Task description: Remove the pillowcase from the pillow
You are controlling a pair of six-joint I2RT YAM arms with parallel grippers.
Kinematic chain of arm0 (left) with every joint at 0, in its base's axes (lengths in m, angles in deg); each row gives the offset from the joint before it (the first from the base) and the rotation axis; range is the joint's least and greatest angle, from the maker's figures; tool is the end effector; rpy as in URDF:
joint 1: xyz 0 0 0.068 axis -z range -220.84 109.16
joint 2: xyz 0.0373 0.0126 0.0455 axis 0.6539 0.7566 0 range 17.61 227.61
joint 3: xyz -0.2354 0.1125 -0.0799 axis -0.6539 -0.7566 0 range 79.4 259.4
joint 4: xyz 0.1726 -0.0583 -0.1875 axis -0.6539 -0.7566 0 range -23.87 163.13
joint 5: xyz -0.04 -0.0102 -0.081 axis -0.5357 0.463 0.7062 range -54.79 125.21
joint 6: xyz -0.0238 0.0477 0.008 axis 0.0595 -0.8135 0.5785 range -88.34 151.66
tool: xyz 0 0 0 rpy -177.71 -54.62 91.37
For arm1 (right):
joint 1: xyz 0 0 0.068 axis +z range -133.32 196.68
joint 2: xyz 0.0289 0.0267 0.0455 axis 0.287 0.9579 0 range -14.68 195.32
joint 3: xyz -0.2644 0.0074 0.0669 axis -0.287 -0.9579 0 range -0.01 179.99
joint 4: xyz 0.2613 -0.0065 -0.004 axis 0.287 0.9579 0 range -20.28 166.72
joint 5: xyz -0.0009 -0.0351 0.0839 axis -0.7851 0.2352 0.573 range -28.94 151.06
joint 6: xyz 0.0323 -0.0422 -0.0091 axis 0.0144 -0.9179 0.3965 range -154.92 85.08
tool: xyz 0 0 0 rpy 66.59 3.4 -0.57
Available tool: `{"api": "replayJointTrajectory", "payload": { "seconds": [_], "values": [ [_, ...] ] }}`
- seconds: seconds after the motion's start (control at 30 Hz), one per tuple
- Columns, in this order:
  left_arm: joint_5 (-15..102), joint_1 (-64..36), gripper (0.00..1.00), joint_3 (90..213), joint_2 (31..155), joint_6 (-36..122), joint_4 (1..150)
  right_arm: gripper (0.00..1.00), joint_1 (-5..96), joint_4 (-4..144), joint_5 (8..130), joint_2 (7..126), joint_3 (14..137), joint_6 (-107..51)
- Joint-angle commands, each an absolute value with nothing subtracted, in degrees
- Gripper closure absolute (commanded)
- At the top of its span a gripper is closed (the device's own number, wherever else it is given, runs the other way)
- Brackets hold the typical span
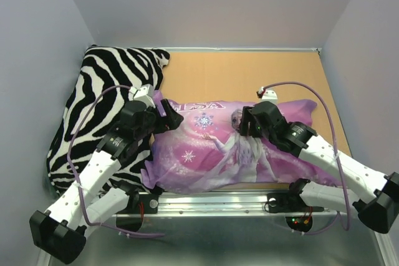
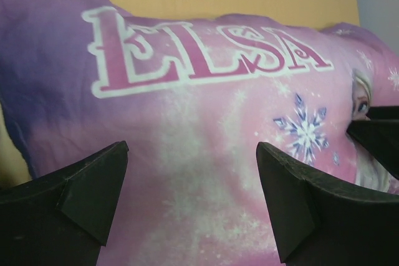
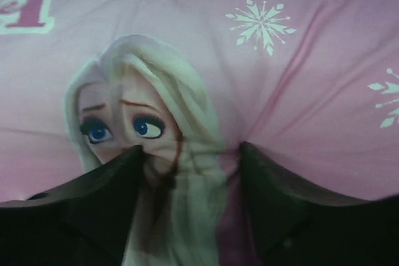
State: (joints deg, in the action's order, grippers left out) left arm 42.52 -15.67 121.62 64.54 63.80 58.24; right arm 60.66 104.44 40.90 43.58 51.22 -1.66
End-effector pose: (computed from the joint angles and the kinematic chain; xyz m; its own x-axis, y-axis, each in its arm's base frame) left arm 0.1716 -0.0856 0.3094 -0.5392 -0.3297 -0.7750 0.2874 0.7929 -0.5373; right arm 0.1609 0.1382 0.2960 -0.6568 0.0816 -0.7497 -0.1276 0.9678 0.2172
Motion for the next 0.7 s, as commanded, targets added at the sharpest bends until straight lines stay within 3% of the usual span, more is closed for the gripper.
{"api": "replayJointTrajectory", "payload": {
  "seconds": [0.0, 0.07, 0.17, 0.37, 0.67],
  "values": [
    [38.47, -11.66, 0.05, 124.82, 63.66, 65.41, 60.58, 0.51, 61.24, 100.66, 44.63, 49.63, 51.49, 0.77],
    [37.15, -10.96, 0.05, 126.85, 63.31, 64.01, 58.64, 0.79, 61.24, 100.22, 43.41, 51.75, 54.38, 0.85],
    [35.65, -9.99, 0.04, 128.79, 62.00, 63.56, 55.83, 0.99, 61.06, 99.34, 41.30, 56.50, 60.88, 0.77],
    [31.36, -5.87, 0.05, 130.02, 61.47, 65.32, 53.27, 0.99, 54.39, 98.63, 50.49, 66.07, 75.56, 1.12],
    [18.60, -0.15, 0.05, 127.65, 58.39, 72.79, 47.38, 0.99, 44.72, 98.55, 55.96, 69.87, 80.68, 1.47]
  ]
}}
